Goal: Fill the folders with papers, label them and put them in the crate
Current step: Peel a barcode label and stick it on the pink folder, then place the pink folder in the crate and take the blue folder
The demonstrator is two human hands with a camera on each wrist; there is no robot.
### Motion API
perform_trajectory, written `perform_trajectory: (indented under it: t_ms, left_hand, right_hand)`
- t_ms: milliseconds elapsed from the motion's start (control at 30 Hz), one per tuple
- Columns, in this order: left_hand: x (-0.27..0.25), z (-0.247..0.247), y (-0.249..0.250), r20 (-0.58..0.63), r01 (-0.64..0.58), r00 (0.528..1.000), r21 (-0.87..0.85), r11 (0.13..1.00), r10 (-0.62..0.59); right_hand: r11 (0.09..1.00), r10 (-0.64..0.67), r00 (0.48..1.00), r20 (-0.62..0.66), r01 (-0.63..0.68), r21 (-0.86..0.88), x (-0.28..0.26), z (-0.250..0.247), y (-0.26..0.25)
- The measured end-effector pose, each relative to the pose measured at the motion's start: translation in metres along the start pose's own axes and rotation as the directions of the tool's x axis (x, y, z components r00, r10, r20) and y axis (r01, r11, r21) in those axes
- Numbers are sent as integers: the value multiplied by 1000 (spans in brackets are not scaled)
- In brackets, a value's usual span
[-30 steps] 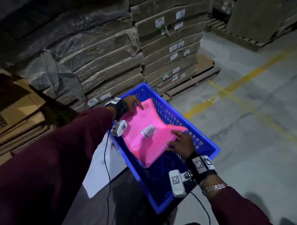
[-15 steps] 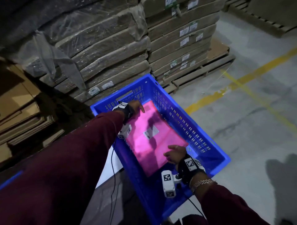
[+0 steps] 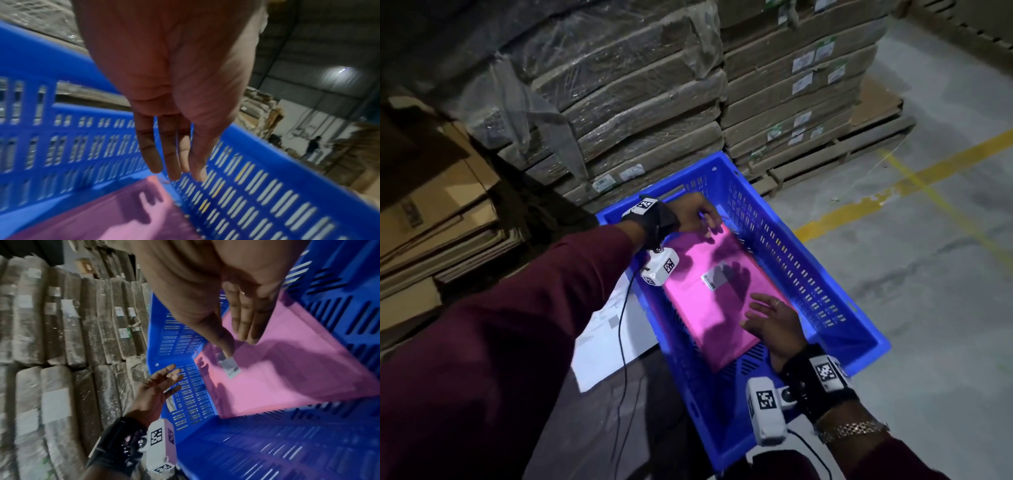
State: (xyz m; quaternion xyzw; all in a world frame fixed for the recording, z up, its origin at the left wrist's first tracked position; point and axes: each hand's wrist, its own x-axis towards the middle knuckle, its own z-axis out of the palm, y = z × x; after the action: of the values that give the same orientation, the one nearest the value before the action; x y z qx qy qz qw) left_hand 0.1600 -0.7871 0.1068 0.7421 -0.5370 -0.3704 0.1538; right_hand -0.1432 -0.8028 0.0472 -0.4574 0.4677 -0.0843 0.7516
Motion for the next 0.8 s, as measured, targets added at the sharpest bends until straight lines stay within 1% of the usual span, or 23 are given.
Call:
perform_trajectory:
  t_ms: [33,67,133,167,200,267,367,433,467,533,600,633,733,800]
  left_hand:
    - [-10,-5,10,-10,-15,1000,13,1000,15]
    - [-23,-10,20,-44,-33,998,65,997,36]
    - [-52,-16,32,-139,-87,983,243,966,124]
    - [-69,-17,34,-165,-110,972,302,947,166]
    - [-86,-17,35,-185,-127,962,335,933,198]
    - [-124,-13,32,-222,-118,953,355,928,206]
    - [-184,-1,28,-301,-74,934,366,928,193]
    - [-228,14,25,-363,-47,911,385,922,198]
    - [-249,22,25,-397,-33,897,378,925,194]
    - [-290,43,25,-469,-7,868,317,948,163]
    - [-325,64,23,-534,30,839,230,973,100]
    - [-343,75,20,-565,47,822,191,981,71]
    - [-392,109,4,-666,61,746,69,996,0]
    - [-426,135,-11,-729,61,683,-13,998,-51]
  right_hand:
    - [997,-71,997,19,72,-36,-3,4,-6]
    - [986,-143,989,36,146,-85,-5,8,-12]
    - [939,-265,961,84,277,-202,-9,16,-22]
    - [898,-329,939,101,344,-274,-13,21,-26]
    - [839,-395,911,118,410,-358,-16,26,-28]
    - [713,-496,851,176,514,-476,-24,37,-31]
    - [538,-595,755,276,629,-561,-43,59,-35]
    - [429,-623,707,334,666,-610,-58,74,-33]
    - [408,-620,702,351,670,-620,-65,81,-31]
    - [396,-613,693,380,686,-610,-79,95,-21]
    - [398,-603,689,401,696,-598,-93,109,-10]
    - [379,-608,677,415,707,-597,-101,117,-2]
    - [304,-634,620,463,750,-588,-125,144,20]
    - [298,-629,610,482,762,-575,-141,163,37]
